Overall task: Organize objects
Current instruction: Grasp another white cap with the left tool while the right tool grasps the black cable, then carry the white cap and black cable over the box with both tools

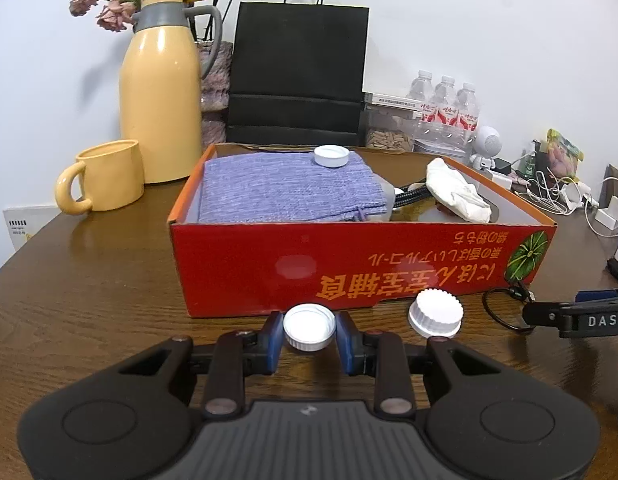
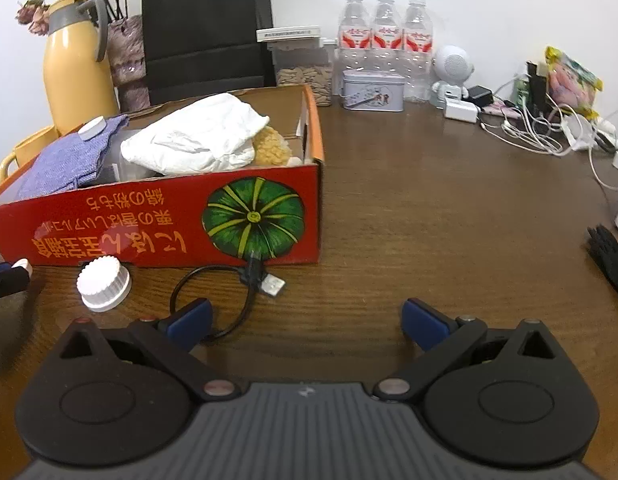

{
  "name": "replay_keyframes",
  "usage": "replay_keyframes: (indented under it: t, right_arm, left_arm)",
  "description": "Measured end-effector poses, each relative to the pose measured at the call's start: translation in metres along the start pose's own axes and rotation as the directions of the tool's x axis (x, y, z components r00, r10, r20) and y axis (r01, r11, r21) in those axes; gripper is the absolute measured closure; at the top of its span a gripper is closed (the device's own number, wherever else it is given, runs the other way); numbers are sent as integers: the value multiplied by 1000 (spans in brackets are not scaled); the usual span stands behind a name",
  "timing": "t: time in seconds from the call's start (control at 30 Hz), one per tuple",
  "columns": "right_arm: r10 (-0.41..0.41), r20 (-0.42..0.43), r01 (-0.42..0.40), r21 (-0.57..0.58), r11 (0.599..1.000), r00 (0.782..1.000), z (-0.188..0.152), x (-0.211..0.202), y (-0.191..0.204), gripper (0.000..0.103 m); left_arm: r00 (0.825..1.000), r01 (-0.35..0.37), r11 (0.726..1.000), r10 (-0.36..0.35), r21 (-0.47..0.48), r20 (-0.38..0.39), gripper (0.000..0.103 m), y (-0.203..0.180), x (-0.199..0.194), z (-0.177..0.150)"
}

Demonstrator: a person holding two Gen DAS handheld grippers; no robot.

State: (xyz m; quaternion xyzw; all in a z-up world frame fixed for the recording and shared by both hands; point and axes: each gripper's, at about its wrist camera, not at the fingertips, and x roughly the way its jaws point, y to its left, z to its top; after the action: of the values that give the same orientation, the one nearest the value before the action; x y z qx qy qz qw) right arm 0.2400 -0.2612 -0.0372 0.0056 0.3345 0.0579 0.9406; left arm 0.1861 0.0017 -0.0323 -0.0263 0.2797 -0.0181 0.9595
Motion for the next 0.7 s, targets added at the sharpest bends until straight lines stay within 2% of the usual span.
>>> replay_keyframes:
  t: [0.1, 0.17, 0.23, 0.3, 0.37, 0.53, 0.63, 0.7]
  right_arm:
    - [6, -3, -6, -43, 999, 1000, 3, 5, 7, 10]
    - [19, 5, -19, -67, 998, 1000, 5, 6, 13, 27]
    - [43, 15, -42, -81, 996, 999, 6, 6, 16, 37]
    - [60, 22, -58, -95, 994, 998, 6, 5, 20, 52]
    - [79, 29, -75, -107, 991, 996, 6, 3, 22, 81]
    - [109, 34, -105, -103, 989, 993, 4, -2, 22, 87]
    - [130, 48, -126, -84, 988, 990, 1, -7, 21, 95]
    - [138, 74, -132, -78, 988, 988, -2, -14, 21, 95]
  left_arm:
    - [1000, 5, 1000, -5, -2, -6, 76, 1, 0, 0]
    - [1000, 8, 1000, -8, -5, -9, 76, 1, 0, 0]
    - [1000, 9, 1000, -9, -7, -11, 76, 1, 1, 0]
    - [1000, 11, 1000, -11, -9, -15, 76, 1, 2, 0]
    - [1000, 13, 1000, -13, -12, -18, 76, 1, 3, 0]
    - [1000, 15, 1000, -15, -12, -17, 76, 1, 2, 0]
    - [1000, 16, 1000, -16, -14, -15, 76, 1, 2, 0]
    - [1000, 18, 1000, -18, -14, -13, 76, 1, 1, 0]
